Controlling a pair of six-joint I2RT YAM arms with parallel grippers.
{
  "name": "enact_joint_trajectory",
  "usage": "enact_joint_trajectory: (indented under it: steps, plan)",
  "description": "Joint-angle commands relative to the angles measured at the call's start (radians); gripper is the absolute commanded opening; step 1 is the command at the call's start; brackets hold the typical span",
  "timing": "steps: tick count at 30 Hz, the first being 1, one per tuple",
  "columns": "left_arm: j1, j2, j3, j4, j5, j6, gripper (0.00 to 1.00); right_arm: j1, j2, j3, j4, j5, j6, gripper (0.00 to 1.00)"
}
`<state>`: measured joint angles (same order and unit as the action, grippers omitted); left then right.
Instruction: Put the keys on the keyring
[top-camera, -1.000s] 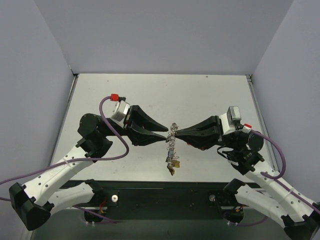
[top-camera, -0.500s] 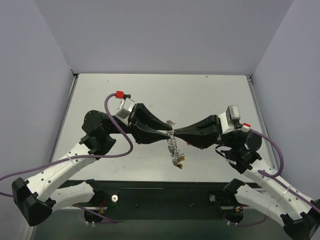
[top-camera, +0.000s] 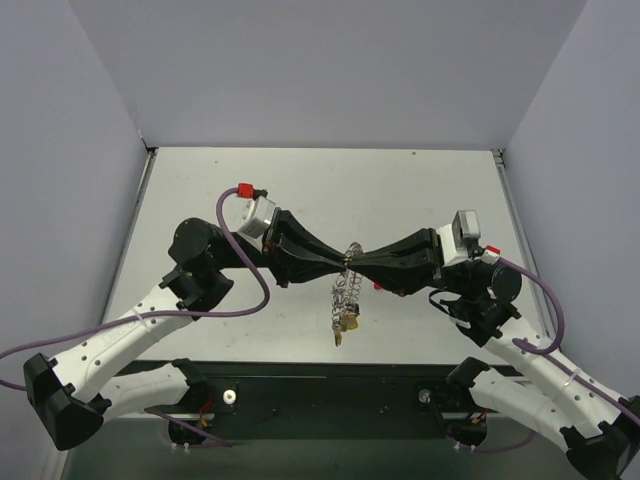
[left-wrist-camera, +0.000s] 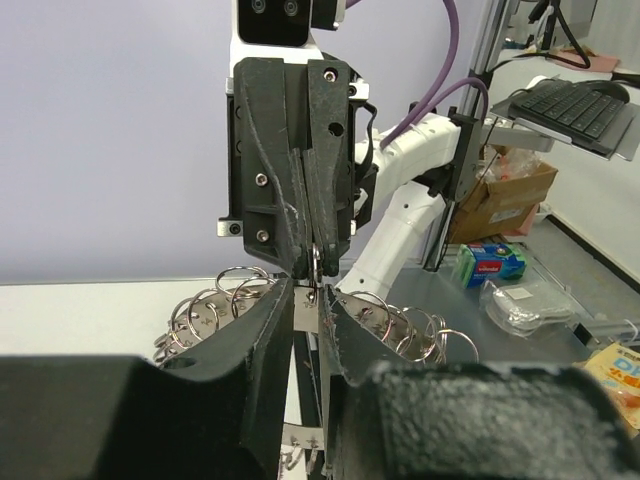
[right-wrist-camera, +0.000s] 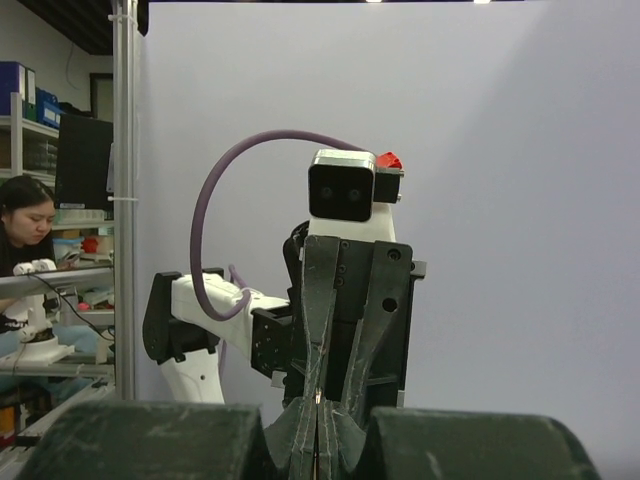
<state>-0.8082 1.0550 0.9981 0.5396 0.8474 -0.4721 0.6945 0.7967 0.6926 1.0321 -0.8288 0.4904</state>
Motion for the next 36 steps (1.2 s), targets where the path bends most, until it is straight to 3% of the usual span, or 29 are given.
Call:
enact_joint_trajectory:
  steps: [1, 9, 13, 20, 21, 22, 24, 25, 27, 28, 31, 36]
  plan:
    - [-0.022, -0.024, 0.06, -0.039, -0.056, 0.058, 0.26, 0.005, -0.002, 0.001, 0.19, 0.016, -0.015, 0.0]
    - [-0.051, -0.012, 0.07, -0.058, -0.08, 0.092, 0.21, 0.008, 0.018, -0.016, 0.243, 0.017, 0.005, 0.0]
    - [-0.055, -0.01, 0.085, -0.078, -0.091, 0.105, 0.0, 0.011, 0.022, -0.022, 0.249, 0.019, 0.005, 0.0]
    - [-0.06, -0.027, 0.108, -0.156, -0.133, 0.144, 0.0, 0.01, -0.003, -0.033, 0.162, 0.023, -0.039, 0.02]
    - [-0.059, -0.032, 0.112, -0.188, -0.14, 0.161, 0.0, 0.011, -0.016, -0.03, 0.123, 0.037, -0.056, 0.06]
    - [-0.06, -0.035, 0.117, -0.207, -0.149, 0.168, 0.0, 0.011, -0.028, -0.025, 0.046, 0.037, -0.074, 0.19]
    - [-0.059, -0.044, 0.135, -0.262, -0.174, 0.193, 0.0, 0.01, -0.068, -0.007, -0.033, 0.046, -0.134, 0.33]
    - [-0.059, -0.046, 0.143, -0.283, -0.18, 0.204, 0.0, 0.01, -0.097, 0.004, -0.114, 0.056, -0.156, 0.49]
    - [-0.059, -0.044, 0.171, -0.357, -0.202, 0.239, 0.0, 0.01, -0.126, 0.022, -0.182, 0.085, -0.211, 0.7]
    - [-0.06, -0.043, 0.186, -0.386, -0.212, 0.253, 0.0, 0.01, -0.152, 0.027, -0.24, 0.095, -0.228, 0.76]
    - [-0.06, -0.033, 0.25, -0.533, -0.257, 0.32, 0.0, 0.008, -0.198, 0.051, -0.367, 0.144, -0.297, 0.88]
    - [-0.068, -0.032, 0.326, -0.746, -0.346, 0.411, 0.0, 0.008, -0.2, 0.129, -0.622, 0.186, -0.412, 0.9]
